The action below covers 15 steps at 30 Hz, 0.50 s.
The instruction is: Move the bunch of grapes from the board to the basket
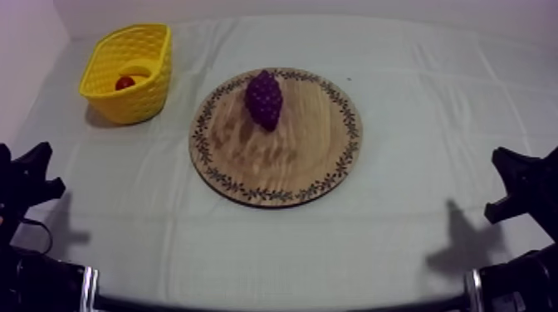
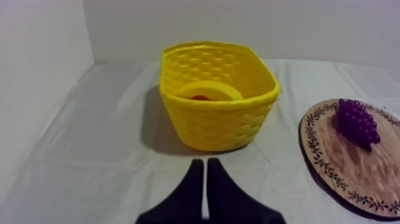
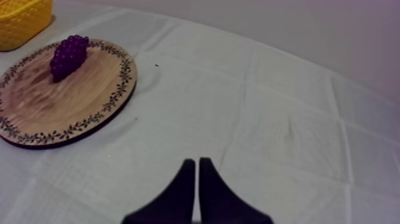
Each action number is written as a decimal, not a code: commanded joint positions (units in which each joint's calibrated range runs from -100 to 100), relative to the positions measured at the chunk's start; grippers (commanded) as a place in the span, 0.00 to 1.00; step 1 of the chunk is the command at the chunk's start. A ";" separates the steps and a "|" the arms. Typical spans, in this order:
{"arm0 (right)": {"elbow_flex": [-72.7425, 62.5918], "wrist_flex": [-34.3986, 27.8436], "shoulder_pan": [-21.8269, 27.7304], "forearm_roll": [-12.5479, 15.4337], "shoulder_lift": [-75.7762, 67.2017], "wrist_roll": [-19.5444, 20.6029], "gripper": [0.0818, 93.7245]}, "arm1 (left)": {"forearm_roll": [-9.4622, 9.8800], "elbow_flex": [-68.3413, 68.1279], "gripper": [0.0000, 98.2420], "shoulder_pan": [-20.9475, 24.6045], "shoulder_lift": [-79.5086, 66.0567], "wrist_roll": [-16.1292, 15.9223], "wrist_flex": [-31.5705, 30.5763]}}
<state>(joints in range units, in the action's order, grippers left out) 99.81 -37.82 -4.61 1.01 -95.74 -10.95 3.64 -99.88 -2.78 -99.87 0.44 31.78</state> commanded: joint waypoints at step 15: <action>-0.03 0.00 0.02 -0.01 -0.01 0.04 0.00 | -1.38 -0.12 0.00 0.00 -0.13 1.18 1.37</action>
<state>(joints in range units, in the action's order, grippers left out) 99.81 -37.82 -4.61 1.01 -95.74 -10.92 2.26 -100.00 -2.80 -100.00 1.66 33.12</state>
